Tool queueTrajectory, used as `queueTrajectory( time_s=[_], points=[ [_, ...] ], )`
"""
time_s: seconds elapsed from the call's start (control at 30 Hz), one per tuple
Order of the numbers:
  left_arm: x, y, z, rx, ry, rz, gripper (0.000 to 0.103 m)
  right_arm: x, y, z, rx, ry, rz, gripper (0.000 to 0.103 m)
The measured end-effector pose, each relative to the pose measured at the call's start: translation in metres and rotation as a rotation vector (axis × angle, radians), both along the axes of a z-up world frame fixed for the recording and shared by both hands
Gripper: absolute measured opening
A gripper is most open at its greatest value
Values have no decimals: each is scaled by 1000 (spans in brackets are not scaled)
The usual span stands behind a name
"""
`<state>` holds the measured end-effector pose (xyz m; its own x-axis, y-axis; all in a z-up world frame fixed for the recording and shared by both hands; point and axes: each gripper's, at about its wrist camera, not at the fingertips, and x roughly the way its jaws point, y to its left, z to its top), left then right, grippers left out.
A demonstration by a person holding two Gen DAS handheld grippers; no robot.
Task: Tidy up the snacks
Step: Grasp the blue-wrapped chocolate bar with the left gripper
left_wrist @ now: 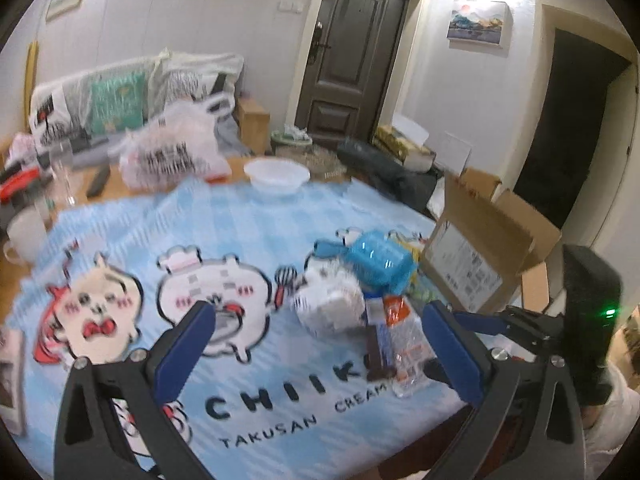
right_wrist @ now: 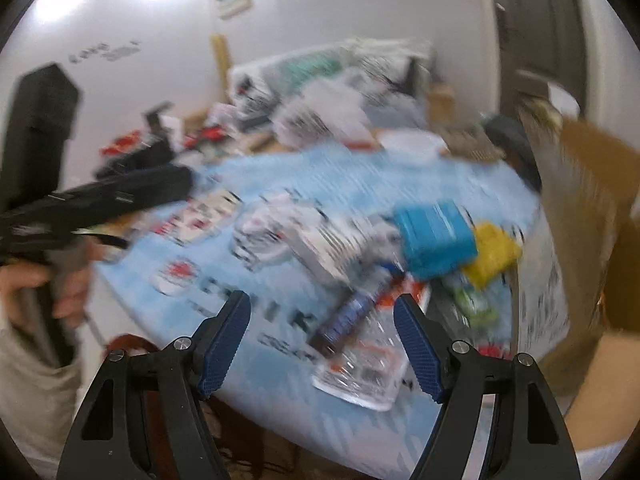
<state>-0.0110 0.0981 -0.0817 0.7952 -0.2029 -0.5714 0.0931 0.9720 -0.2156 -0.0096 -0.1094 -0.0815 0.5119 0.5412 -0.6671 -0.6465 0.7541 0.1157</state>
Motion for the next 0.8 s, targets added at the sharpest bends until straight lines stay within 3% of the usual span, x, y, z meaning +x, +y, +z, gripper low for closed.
queueTrajectory(
  time_s=[0.17, 0.33, 0.5, 0.6, 0.67, 0.73, 0.8],
  points=[
    [4, 0, -24, -39, 30, -19, 102, 8, 3, -36, -121, -6, -95, 71],
    [10, 1, -34, -71, 44, -37, 102, 6, 21, -53, -241, -50, -96, 76],
    [15, -3, -38, -91, 57, -70, 100, 8, 31, -66, -278, -51, -92, 79],
    [20, -8, -42, -105, 70, -97, 94, 10, 34, -68, -302, -73, -100, 79],
    [24, -12, -45, -112, 81, -119, 83, 11, 34, -69, -313, -91, -102, 77],
    [30, -21, -51, -131, 105, -159, 73, 11, 32, -66, -324, -103, -114, 55],
    [39, -31, -59, -156, 130, -203, 65, 12, 28, -64, -327, -105, -114, 44]
  ],
)
